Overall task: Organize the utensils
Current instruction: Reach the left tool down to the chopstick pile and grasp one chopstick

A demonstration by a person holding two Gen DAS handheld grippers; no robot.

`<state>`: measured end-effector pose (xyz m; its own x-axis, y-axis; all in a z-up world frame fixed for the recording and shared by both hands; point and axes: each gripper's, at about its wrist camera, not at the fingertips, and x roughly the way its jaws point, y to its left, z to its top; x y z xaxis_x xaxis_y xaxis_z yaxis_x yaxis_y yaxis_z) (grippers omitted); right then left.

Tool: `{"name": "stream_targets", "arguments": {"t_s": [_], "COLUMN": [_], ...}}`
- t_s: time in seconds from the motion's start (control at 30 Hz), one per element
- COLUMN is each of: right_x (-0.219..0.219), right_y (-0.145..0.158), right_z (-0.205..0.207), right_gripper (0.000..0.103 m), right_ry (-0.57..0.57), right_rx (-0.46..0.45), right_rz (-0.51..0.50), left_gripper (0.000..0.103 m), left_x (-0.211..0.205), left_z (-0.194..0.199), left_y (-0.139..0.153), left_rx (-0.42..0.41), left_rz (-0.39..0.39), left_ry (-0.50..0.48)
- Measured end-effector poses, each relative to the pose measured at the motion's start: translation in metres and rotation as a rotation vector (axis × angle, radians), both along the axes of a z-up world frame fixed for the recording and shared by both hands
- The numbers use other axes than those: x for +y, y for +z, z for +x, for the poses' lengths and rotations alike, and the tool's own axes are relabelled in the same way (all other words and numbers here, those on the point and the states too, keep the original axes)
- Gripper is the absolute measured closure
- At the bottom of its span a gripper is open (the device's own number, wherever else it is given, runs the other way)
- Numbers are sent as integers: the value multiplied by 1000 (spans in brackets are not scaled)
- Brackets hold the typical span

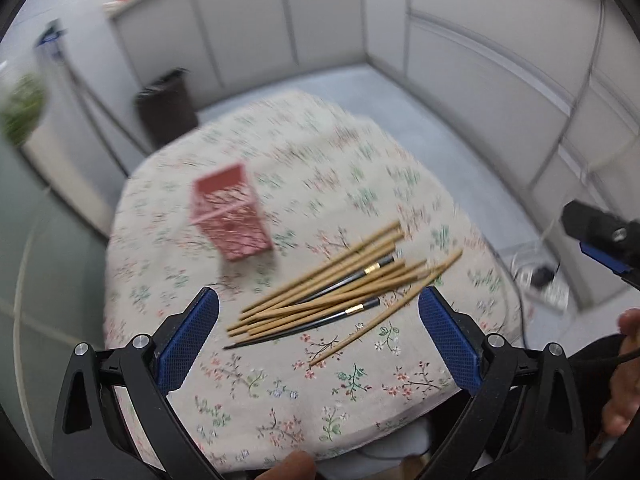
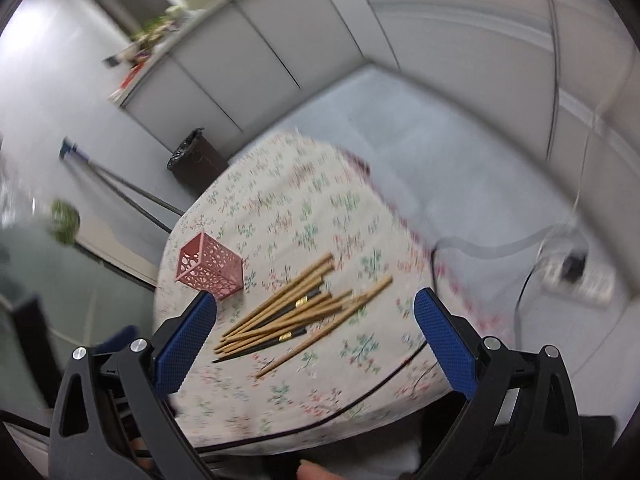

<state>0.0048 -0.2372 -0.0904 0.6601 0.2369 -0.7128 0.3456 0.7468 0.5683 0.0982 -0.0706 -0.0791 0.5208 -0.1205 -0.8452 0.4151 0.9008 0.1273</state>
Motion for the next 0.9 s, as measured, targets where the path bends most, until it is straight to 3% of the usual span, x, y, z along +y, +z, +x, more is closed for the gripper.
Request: {"name": "stream_targets", "arguments": {"t_s": [0.13,0.27,0.43,0.5,0.6,0.9], "right_x": [-25,-34,-35,-36,-40,-46], "right_y": [-41,-66,-87,-95,-102,-115], "right_z": [13,20,30,33,36,39], "right_gripper": [7,7,7,7,7,7], "right_ry": [-24,-47,-47,-57,-79,-117], "right_rx": [94,155,222,249,268,299], "right_rz": [241,360,423,453,471,506], "left_gripper": [7,9,23,33,45,61], "left_x": [-38,-66,-91,-96,-100,-97], "left_z": [33,74,123,135,145,154], "left_y": [-30,-59,-100,-115,-131,-143], "left_rx": [107,229,365,391,421,458], "left_rz": [39,61,83,114,151,124], "left_ry": [-99,-150,-156,-160,-168,-198]}}
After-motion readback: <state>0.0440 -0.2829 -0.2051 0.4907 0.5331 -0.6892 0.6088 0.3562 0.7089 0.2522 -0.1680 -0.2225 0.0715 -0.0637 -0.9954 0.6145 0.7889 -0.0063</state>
